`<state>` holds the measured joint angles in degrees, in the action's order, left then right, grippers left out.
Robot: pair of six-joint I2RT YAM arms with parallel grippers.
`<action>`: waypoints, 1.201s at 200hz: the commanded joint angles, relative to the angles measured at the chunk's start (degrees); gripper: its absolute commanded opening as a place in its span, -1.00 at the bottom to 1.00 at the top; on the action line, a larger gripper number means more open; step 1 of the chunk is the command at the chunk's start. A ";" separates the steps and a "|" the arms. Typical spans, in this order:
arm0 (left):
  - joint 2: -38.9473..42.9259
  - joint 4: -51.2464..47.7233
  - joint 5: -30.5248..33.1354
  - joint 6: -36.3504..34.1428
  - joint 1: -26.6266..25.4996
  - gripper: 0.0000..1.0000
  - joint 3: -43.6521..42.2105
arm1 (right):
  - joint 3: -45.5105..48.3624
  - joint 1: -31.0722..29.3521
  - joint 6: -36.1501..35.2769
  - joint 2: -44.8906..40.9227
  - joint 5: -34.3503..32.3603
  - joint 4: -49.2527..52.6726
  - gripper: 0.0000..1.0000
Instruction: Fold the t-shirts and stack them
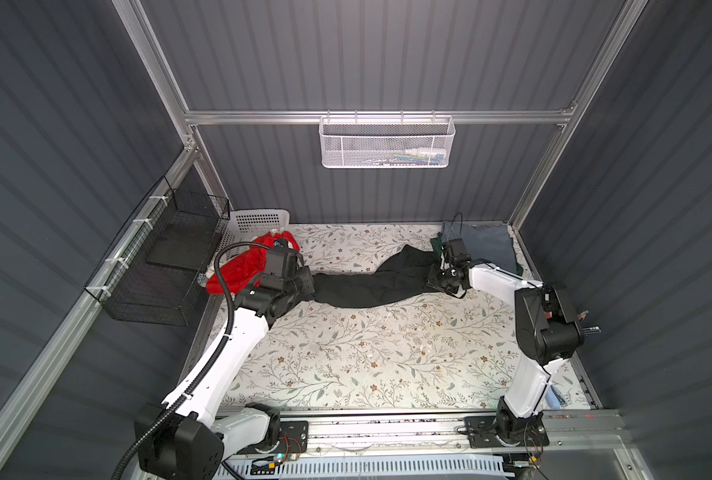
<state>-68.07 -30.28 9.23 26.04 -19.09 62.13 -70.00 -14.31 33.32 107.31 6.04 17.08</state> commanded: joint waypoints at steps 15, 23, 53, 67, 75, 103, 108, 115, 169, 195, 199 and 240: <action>-0.04 -0.06 0.79 -1.17 0.02 -1.00 -0.42 | -0.31 0.59 1.27 2.38 1.57 -1.71 -0.12; -0.14 -0.03 0.74 -1.16 0.02 -1.00 -0.47 | -0.45 0.68 1.16 2.61 1.81 -2.56 -0.12; -0.39 -0.04 0.89 -1.28 0.02 -1.00 -0.51 | -2.41 1.15 1.40 4.32 2.97 -3.48 -0.14; -0.53 -0.08 0.93 -1.34 0.02 -1.00 -0.56 | -3.41 1.25 1.78 5.26 4.15 -3.79 -0.15; -0.49 -0.09 1.09 -1.35 0.02 -1.00 -0.59 | -3.64 1.30 1.99 5.83 4.65 -4.21 -0.16; -0.57 -0.08 1.30 -1.48 0.03 -1.00 -0.60 | -4.88 1.47 1.76 7.20 4.96 -4.35 -0.27; -0.64 -0.08 1.36 -1.59 0.03 -1.00 -0.71 | -5.04 1.47 1.61 7.26 4.90 -4.41 -0.30; -0.82 -0.05 1.39 -1.61 0.04 -1.00 -0.61 | -5.36 1.55 1.41 7.36 4.73 -4.47 -0.33; -1.29 -0.39 2.08 -1.87 0.02 -1.00 -0.60 | -9.55 1.65 -1.82 8.04 1.84 -2.36 -0.90; -1.11 -0.75 2.62 -1.87 0.04 -1.00 -0.51 | -11.78 1.84 -3.65 7.56 0.39 -0.24 -1.00; -1.12 -0.74 2.70 -1.88 0.05 -1.00 -0.49 | -11.90 1.83 -3.86 7.36 0.25 -0.16 -1.00; -1.89 0.15 3.51 -2.49 0.02 -1.00 0.65 | -14.70 2.08 -5.90 4.87 -2.32 3.86 -1.00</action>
<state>-69.28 -30.46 11.46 25.39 -19.09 62.13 -82.02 -12.69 29.89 114.30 6.42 16.60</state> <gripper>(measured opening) 0.059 0.043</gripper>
